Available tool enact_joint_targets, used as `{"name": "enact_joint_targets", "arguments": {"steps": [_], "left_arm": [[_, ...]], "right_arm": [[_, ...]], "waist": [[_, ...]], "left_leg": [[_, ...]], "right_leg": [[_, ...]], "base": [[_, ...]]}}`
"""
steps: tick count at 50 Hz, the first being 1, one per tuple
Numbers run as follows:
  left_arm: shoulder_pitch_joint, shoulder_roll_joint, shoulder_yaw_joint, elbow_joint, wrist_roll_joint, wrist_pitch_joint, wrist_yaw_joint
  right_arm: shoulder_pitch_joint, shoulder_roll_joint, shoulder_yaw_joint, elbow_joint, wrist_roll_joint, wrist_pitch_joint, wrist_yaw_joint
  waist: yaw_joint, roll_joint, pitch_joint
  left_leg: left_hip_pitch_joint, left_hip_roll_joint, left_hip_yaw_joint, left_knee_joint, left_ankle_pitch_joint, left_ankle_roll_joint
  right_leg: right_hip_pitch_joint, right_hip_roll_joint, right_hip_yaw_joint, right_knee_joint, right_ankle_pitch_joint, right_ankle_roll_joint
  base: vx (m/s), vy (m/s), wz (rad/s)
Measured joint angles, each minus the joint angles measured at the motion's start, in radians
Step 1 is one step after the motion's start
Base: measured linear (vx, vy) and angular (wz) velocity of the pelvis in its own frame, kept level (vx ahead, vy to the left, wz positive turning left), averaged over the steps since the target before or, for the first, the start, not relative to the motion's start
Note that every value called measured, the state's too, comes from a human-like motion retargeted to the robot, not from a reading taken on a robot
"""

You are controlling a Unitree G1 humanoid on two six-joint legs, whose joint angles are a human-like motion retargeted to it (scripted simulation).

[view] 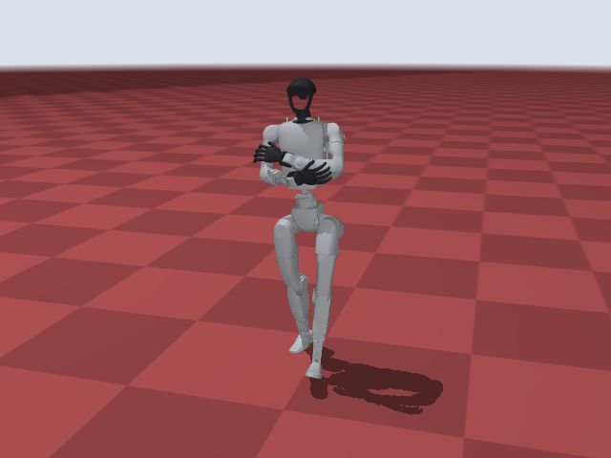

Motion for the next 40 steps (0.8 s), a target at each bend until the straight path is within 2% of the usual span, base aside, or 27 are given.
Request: {"name": "enact_joint_targets", "arguments": {"steps": [3, 7, 10, 12, 15, 17, 20, 22, 25, 30, 33, 37, 38, 40], "left_arm": [[-0.004, 0.000, -0.002, 0.003, 0.001, -0.010, 0.005], [-0.008, 0.005, -0.003, 0.003, -0.012, -0.004, 0.011], [-0.002, 0.009, -0.004, 0.000, -0.020, 0.001, 0.003], [0.008, 0.010, -0.005, -0.002, -0.017, -0.004, -0.011], [0.024, 0.009, -0.009, -0.001, -0.001, -0.018, -0.028], [0.024, 0.008, -0.013, -0.002, 0.003, -0.014, -0.022], [0.020, 0.009, -0.016, -0.006, 0.006, 0.002, -0.010], [0.021, 0.008, -0.016, -0.009, -0.005, 0.005, -0.013], [0.016, 0.005, -0.005, -0.007, 0.009, 0.015, 0.003], [0.023, -0.006, -0.004, -0.002, -0.012, 0.018, -0.005], [0.023, -0.014, -0.006, 0.000, -0.038, 0.022, 0.001], [0.009, -0.024, -0.013, 0.005, -0.066, 0.030, 0.030], [0.008, -0.024, -0.018, 0.008, -0.061, 0.028, 0.032], [0.005, -0.023, -0.029, 0.015, -0.043, 0.016, 0.031]], "right_arm": [[-0.013, 0.000, 0.001, 0.005, 0.002, -0.002, 0.001], [-0.022, 0.005, 0.003, 0.013, 0.010, 0.006, -0.004], [-0.018, 0.010, 0.008, 0.017, 0.021, 0.007, -0.001], [-0.013, 0.011, 0.012, 0.015, 0.022, 0.003, 0.011], [-0.006, 0.009, 0.015, 0.009, 0.003, -0.005, 0.037], [-0.008, 0.003, 0.008, 0.001, -0.004, -0.002, 0.036], [-0.013, -0.007, -0.002, -0.011, 0.001, 0.007, 0.023], [-0.008, -0.016, -0.009, -0.018, 0.007, 0.010, 0.022], [-0.006, -0.021, -0.014, -0.020, -0.003, 0.022, 0.019], [0.015, -0.021, -0.017, -0.015, 0.019, 0.023, 0.019], [0.022, -0.025, -0.022, -0.013, 0.032, 0.032, 0.010], [0.012, -0.030, -0.026, -0.015, 0.036, 0.057, -0.015], [0.007, -0.027, -0.023, -0.015, 0.030, 0.059, -0.015], [0.001, -0.021, -0.017, -0.016, 0.019, 0.056, -0.007]], "waist": [[0.024, -0.008, 0.004], [0.047, -0.020, -0.014], [0.049, -0.024, -0.041], [0.042, -0.018, -0.061], [0.029, 0.000, -0.106], [0.015, 0.007, -0.132], [-0.009, 0.015, -0.151], [-0.028, 0.023, -0.153], [-0.063, 0.038, -0.131], [-0.129, 0.038, -0.100], [-0.169, 0.021, -0.078], [-0.226, -0.013, -0.025], [-0.238, -0.021, -0.012], [-0.251, -0.025, 0.006]], "left_leg": [[-0.020, 0.009, 0.012, 0.000, -0.035, -0.018], [0.004, 0.015, -0.022, 0.000, 0.007, -0.002], [0.054, 0.021, -0.051, 0.000, 0.048, 0.006], [0.098, 0.031, -0.068, 0.000, 0.043, 0.006], [0.144, 0.059, -0.098, 0.003, 0.008, 0.003], [0.155, 0.070, -0.119, 0.019, -0.026, 0.003], [0.176, 0.077, -0.148, 0.044, -0.072, 0.001], [0.197, 0.077, -0.166, 0.060, -0.100, -0.001], [0.227, 0.074, -0.195, 0.081, -0.139, -0.004], [0.283, 0.046, -0.261, 0.110, -0.194, 0.001], [0.322, 0.012, -0.308, 0.125, -0.224, 0.005], [0.408, -0.035, -0.381, 0.139, -0.269, 0.015], [0.435, -0.039, -0.395, 0.138, -0.280, 0.019], [0.484, -0.032, -0.415, 0.132, -0.298, 0.022]], "right_leg": [[0.052, -0.001, 0.022, 0.000, -0.016, -0.001], [0.094, 0.001, 0.057, 0.033, -0.005, -0.012], [0.105, 0.011, 0.079, 0.107, 0.059, -0.025], [0.086, 0.026, 0.083, 0.205, 0.151, -0.031], [-0.027, 0.053, 0.065, 0.457, 0.311, -0.023], [-0.135, 0.054, 0.030, 0.638, 0.376, -0.016], [-0.279, 0.022, -0.043, 0.836, 0.385, -0.045], [-0.343, -0.010, -0.098, 0.884, 0.331, -0.087], [-0.413, -0.042, -0.164, 0.851, 0.229, -0.131], [-0.456, -0.047, -0.202, 0.560, 0.161, -0.136], [-0.450, -0.054, -0.188, 0.316, 0.230, -0.116], [-0.399, -0.084, -0.145, -0.015, 0.409, -0.056], [-0.391, -0.091, -0.139, -0.071, 0.434, -0.031], [-0.410, -0.100, -0.144, -0.103, 0.411, 0.018]], "base": [[0.63, 0.09, -0.56], [0.67, 0.13, -0.42], [0.71, 0.17, -0.13], [0.72, 0.20, 0.03], [0.66, 0.21, 0.11], [0.59, 0.19, 0.25], [0.54, 0.17, 0.35], [0.51, 0.14, 0.47], [0.49, 0.11, 0.57], [0.46, 0.04, 0.78], [0.47, -0.02, 0.93], [0.50, -0.08, 1.01], [0.53, -0.13, 0.79], [0.54, -0.15, 0.58]]}}
